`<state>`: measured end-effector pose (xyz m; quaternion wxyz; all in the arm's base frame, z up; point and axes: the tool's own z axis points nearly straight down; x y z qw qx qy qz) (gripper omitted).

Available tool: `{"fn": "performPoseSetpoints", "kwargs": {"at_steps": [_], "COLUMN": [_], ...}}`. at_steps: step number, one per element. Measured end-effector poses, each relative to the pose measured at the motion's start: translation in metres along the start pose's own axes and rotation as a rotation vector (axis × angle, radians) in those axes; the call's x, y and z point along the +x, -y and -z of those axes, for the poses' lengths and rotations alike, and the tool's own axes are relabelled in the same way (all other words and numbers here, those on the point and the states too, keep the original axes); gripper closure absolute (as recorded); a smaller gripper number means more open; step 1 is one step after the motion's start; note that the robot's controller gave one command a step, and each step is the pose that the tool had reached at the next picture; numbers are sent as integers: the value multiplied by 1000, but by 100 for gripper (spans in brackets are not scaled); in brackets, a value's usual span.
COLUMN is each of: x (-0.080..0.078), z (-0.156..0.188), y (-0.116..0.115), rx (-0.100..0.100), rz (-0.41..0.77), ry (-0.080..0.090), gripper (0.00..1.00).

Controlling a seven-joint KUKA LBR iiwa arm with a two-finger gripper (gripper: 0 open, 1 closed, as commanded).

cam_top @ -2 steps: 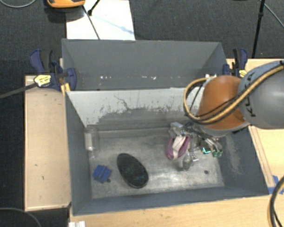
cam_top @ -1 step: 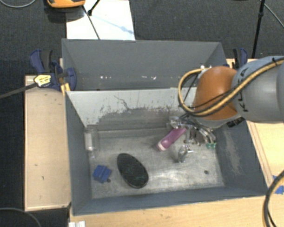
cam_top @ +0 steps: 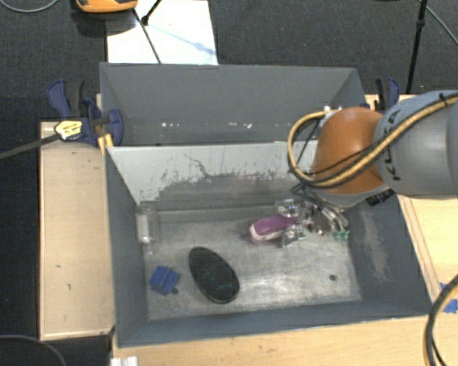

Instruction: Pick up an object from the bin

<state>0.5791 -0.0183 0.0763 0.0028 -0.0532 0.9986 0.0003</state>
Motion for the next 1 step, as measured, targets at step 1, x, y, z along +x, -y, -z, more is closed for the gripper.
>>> {"fn": "performPoseSetpoints", "kwargs": {"at_steps": [1], "x": [-11], "z": [184], "y": [-2], "rx": [2], "rz": [11], "ry": [6], "gripper": [100]}}
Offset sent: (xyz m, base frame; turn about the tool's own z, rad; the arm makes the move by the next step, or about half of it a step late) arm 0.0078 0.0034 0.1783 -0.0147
